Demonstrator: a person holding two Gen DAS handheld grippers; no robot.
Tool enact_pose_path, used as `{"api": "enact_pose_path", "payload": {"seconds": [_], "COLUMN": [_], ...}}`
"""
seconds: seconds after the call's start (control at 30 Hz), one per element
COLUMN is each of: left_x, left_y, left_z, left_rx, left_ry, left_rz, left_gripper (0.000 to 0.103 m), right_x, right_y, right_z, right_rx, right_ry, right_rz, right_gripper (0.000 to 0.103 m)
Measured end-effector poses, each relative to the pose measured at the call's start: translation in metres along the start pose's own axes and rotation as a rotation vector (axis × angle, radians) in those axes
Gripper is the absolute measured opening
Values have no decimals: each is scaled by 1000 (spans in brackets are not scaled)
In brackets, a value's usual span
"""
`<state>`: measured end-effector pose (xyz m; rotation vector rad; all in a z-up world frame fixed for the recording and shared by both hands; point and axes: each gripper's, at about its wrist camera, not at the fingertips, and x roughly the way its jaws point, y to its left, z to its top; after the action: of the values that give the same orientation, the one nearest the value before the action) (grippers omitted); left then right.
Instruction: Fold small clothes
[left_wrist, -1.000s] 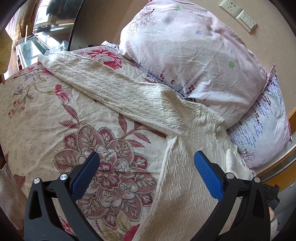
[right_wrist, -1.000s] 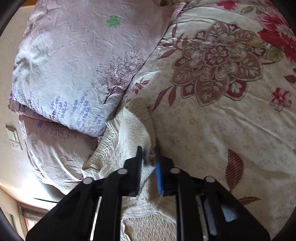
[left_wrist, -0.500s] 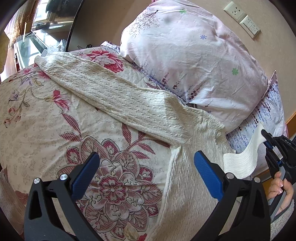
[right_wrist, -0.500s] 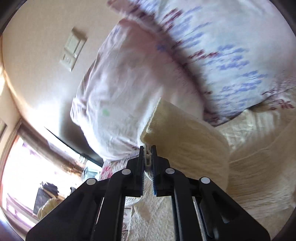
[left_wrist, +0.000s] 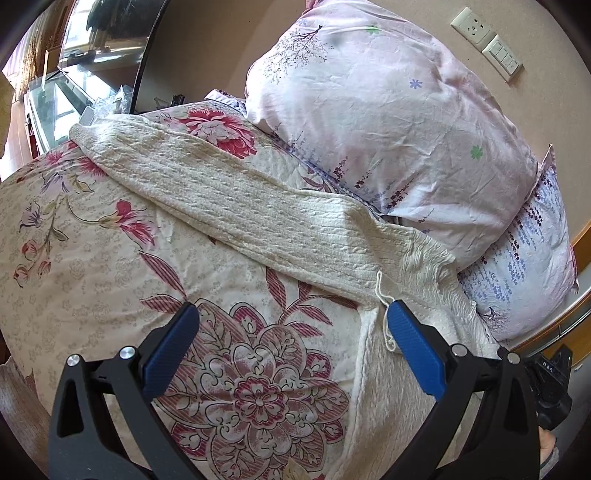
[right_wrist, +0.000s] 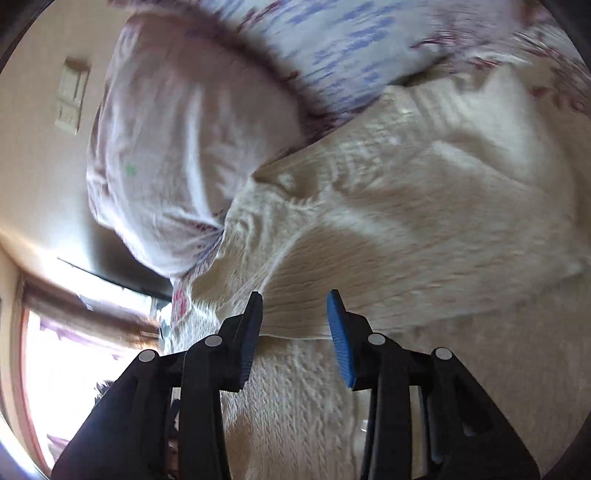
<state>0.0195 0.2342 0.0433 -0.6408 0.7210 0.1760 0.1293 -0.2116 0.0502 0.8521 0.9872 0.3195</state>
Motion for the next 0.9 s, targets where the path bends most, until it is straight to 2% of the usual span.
{"api": "enact_pose_path", "payload": {"seconds": [0.13, 0.27, 0.33, 0.4, 0.43, 0.47, 0.6, 0.73, 0.8, 0.9], "left_x": [12, 21, 24, 26, 27, 27, 25, 26, 28, 31], "left_y": [-9, -26, -34, -40, -43, -45, -50, -50, -51, -55], "left_z": [-1, -3, -4, -5, -7, -8, -9, -8, -8, -8], "left_rx": [13, 58, 72, 81, 86, 92, 103, 95, 95, 107], "left_ry": [31, 48, 54, 60, 62, 64, 62, 63, 67, 74], "left_rz": [-14, -36, -44, -53, -55, -56, -58, -55, -56, -63], "left_gripper": [101, 101, 101, 101, 101, 101, 101, 101, 101, 101], "right_x": [-49, -52, -47, -46, -43, -44, -68, -99, -110, -120], "right_y": [-73, -111, -112, -112, -112, -114, -126, -154, -166, -176], "right_z": [0, -3, 2, 8, 11, 14, 19, 14, 6, 0], "right_rx": [272, 444, 437, 421, 423, 428, 470, 566, 633, 686], "right_ry": [-119, -163, -196, -235, -249, -272, -411, -535, -579, -554], "right_rz": [-24, -2, 5, 6, 15, 20, 45, 30, -10, -54], "right_gripper": [38, 38, 37, 28, 16, 11, 8, 7, 8, 10]}}
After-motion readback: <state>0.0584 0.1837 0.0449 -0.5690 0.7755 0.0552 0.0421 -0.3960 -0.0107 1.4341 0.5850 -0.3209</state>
